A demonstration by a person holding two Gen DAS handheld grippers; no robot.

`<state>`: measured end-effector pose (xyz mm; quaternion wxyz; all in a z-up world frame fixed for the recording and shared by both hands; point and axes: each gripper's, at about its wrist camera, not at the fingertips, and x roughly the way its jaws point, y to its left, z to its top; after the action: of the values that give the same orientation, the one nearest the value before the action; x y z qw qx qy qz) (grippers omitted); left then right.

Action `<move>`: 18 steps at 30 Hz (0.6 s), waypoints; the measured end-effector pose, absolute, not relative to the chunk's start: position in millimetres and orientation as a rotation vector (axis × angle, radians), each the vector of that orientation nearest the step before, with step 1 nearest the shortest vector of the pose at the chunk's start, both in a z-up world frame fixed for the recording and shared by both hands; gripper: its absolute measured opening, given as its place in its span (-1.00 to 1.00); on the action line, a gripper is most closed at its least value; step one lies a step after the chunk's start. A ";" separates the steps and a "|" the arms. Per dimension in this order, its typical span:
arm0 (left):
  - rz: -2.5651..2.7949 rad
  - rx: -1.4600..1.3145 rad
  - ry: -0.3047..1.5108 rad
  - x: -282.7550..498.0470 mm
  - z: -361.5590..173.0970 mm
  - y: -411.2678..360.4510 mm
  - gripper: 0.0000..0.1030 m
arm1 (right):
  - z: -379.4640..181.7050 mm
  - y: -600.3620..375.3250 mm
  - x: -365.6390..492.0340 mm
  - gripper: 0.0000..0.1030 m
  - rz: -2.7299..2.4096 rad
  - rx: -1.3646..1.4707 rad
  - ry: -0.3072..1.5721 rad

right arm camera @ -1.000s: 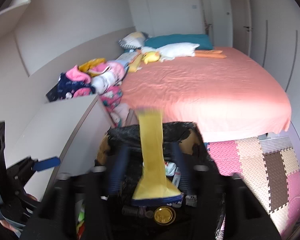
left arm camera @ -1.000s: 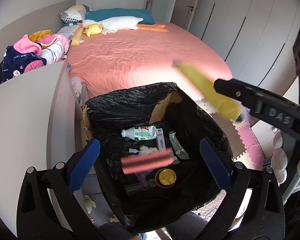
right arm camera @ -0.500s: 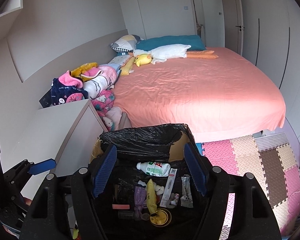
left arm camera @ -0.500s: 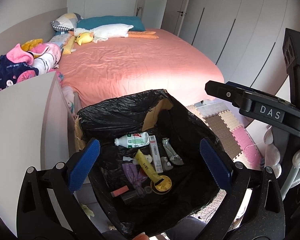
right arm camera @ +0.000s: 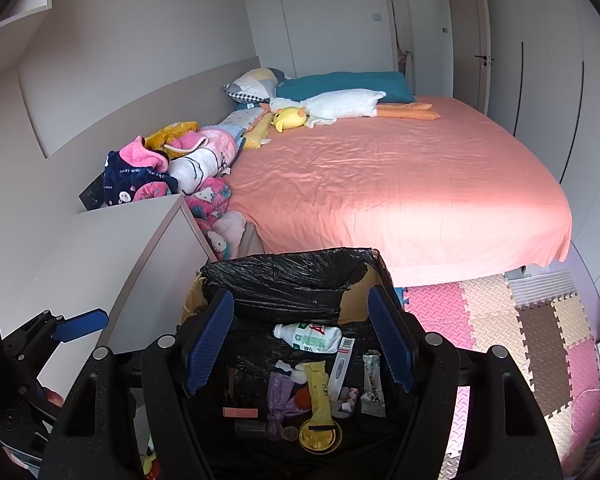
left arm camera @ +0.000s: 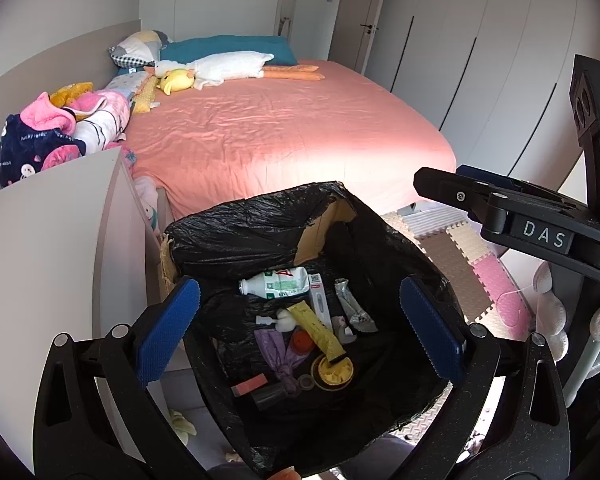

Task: Collect trash

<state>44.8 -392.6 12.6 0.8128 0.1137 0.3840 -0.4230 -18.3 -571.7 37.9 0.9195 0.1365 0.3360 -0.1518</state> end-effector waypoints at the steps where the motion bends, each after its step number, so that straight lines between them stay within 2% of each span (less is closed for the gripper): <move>1: -0.904 0.245 0.820 44.8 12.4 -392.6 0.88 | 37.8 -571.5 -18.1 0.37 -0.313 0.280 0.691; 18: -0.909 0.281 0.800 37.7 14.1 -395.7 0.88 | 30.0 -570.6 -20.3 0.37 -0.311 0.278 0.703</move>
<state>37.7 -395.7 14.1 0.8130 0.1314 0.3747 -0.4260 -20.3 -570.6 30.0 0.9176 0.1353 0.3417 -0.1512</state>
